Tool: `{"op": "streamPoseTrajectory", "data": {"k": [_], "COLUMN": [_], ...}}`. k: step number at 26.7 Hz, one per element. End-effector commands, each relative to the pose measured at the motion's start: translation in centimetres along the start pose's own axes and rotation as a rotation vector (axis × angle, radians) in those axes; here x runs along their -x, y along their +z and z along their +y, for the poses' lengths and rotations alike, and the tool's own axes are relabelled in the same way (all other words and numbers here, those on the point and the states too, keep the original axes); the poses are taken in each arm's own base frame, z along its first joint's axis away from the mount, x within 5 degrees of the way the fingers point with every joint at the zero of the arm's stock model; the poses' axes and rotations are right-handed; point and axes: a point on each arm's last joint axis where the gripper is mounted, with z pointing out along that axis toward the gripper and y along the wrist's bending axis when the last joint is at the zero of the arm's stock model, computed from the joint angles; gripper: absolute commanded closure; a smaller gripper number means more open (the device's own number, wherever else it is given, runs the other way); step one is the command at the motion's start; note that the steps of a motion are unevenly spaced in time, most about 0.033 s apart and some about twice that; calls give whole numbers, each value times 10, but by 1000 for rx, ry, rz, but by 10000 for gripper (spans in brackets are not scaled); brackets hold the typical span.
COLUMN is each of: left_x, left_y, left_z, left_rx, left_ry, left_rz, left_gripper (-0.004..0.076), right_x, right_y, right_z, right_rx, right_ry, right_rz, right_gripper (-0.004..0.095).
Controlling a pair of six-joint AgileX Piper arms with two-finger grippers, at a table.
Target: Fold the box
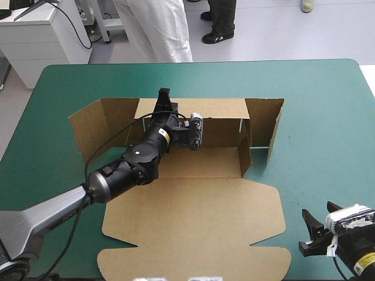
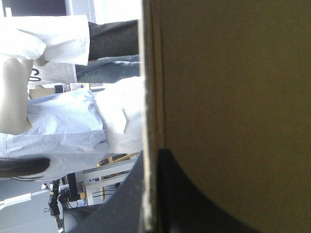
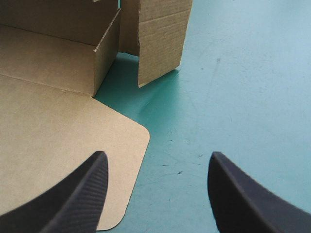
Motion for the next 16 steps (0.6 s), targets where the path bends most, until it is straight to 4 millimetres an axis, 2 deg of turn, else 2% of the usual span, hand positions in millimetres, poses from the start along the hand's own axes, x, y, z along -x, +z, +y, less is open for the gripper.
{"op": "streamPoseTrajectory", "data": {"k": [1, 11, 14, 16], "left_x": [-4, -5, -6, -6], "left_y": [-14, -14, -13, -13], "left_z": [23, 21, 17, 12], "left_rx": [84, 64, 52, 39], "left_ry": [21, -10, -11, -6], "left_rz": [-9, 2, 5, 8], "left_gripper": [734, 734, 734, 734], "right_x": [13, 21, 33, 52], "right_y": [-4, -8, -16, -23], "right_z": [-1, -2, -7, -15], "right_rx": [-7, -13, -57, -136], "right_ry": [-7, 13, 4, -38], "right_rz": [-80, -126, -152, -114], "right_gripper": [345, 346, 346, 355]}}
